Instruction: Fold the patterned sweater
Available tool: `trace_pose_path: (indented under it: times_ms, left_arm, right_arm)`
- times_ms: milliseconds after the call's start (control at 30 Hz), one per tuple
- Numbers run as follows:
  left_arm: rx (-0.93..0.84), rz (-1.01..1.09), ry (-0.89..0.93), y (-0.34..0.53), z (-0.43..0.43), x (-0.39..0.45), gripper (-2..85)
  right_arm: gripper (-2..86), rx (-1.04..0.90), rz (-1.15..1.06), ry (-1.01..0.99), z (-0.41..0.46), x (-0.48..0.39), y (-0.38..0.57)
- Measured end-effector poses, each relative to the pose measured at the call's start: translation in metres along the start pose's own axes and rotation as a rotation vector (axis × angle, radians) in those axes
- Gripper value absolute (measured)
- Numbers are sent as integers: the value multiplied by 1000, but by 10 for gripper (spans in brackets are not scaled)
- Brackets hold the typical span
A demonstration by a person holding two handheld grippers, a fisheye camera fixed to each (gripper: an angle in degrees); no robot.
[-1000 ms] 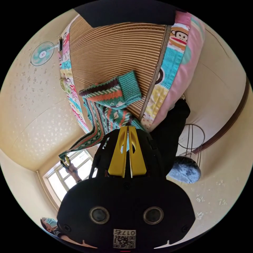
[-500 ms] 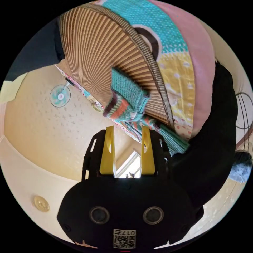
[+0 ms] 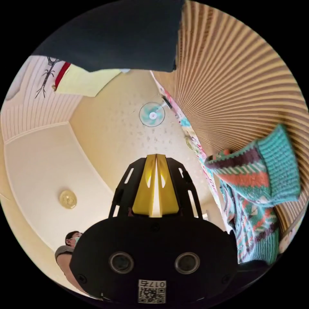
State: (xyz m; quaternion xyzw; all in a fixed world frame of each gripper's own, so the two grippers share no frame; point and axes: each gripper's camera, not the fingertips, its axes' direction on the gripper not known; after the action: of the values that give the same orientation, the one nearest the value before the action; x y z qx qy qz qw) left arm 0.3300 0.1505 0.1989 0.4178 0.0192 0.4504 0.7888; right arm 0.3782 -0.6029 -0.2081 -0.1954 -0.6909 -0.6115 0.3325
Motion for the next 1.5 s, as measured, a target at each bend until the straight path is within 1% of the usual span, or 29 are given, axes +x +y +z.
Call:
trace_pose_path:
  times_ms: [33, 67, 100, 133, 167, 200, 233, 300, 367, 433, 467, 533, 633, 700, 767, 833, 900, 933, 967, 1067, 1200, 1267, 1300, 1367, 1400, 1467, 1500]
  left_arm:
    - [6, 3, -5, 1, -2, 3, 19]
    - [17, 8, -21, 5, -4, 8, 16]
    - [27, 13, -34, 10, -6, 13, 12]
    - [32, 16, -39, 12, -6, 15, 11]
    - [42, 20, -42, 19, -6, 18, 8]
    - [52, 21, -40, 26, -6, 20, 5]
    - [57, 18, -39, 30, -6, 20, 3]
    - [75, -9, -28, 47, -4, 16, 0]
    - [87, -38, -15, 59, -3, 10, -1]
    - [104, -74, -4, 71, -4, 4, -2]
    - [114, -96, -1, 78, -5, 1, -2]
    - [123, -114, -3, 86, -7, -1, -2]
    - [145, -125, -17, 96, -11, 4, -3]
    - [156, -116, -11, 101, -12, 11, -3]
    - [151, -113, -11, 103, -10, 15, -3]
    - [141, -108, -10, 106, -7, 19, -4]
    - [134, -99, -2, 110, -4, 24, -4]
    - [130, -99, -1, 111, -3, 25, -4]
    - [121, -102, 2, 113, -2, 26, -4]
    - [104, -114, 13, 117, -3, 28, -4]
    - [101, -109, -10, 119, -15, 36, -4]
    - [110, -104, -6, 120, -20, 41, -4]
    - [114, -98, 4, 120, -23, 44, -5]
    - [115, -92, 13, 122, -26, 47, -5]
    - [112, -89, 14, 123, -27, 49, -4]
    - [102, -85, 15, 126, -30, 51, -4]
    - [101, -85, 14, 129, -33, 51, -4]
  right_arm:
    - [18, -94, 52, 127, 26, -8, -11]
    - [22, -218, 168, 335, 52, -4, -19]
    - [26, -279, 239, 461, 62, 1, -20]
    - [42, -377, 355, 714, 76, 14, -18]
    - [68, -424, 418, 921, 79, 26, -11]
    - [89, -431, 449, 1001, 77, 33, -7]
    - [132, -416, 519, 1087, 65, 48, 0]
    - [155, -291, 567, 963, 37, 63, 6]
    - [142, -12, 557, 622, -14, 79, 19]
    - [116, 118, 622, 565, -43, 94, 31]
    - [98, 141, 637, 573, -53, 100, 35]
    - [73, 127, 618, 595, -52, 104, 35]
    - [72, 2, 606, 652, -32, 110, 26]
    - [91, -70, 636, 705, -20, 114, 24]
    - [136, -159, 658, 782, -6, 120, 25]
    - [146, -190, 657, 854, -2, 124, 27]
    - [152, -135, 580, 791, -4, 125, 25]
    - [154, -77, 533, 698, -10, 127, 25]
    - [155, -11, 521, 619, -17, 132, 27]
    - [160, 120, 523, 538, -31, 141, 34]
    - [142, 149, 453, 532, -29, 137, 35]
    - [85, 139, 375, 514, -23, 130, 33]
    - [71, 140, 345, 481, -21, 129, 33]
    - [46, 141, 257, 303, -10, 125, 31]
    - [44, 138, 229, 247, -5, 123, 30]
    - [38, 64, 84, -11, 32, 113, 27]
    - [38, 31, 46, -70, 46, 109, 27]
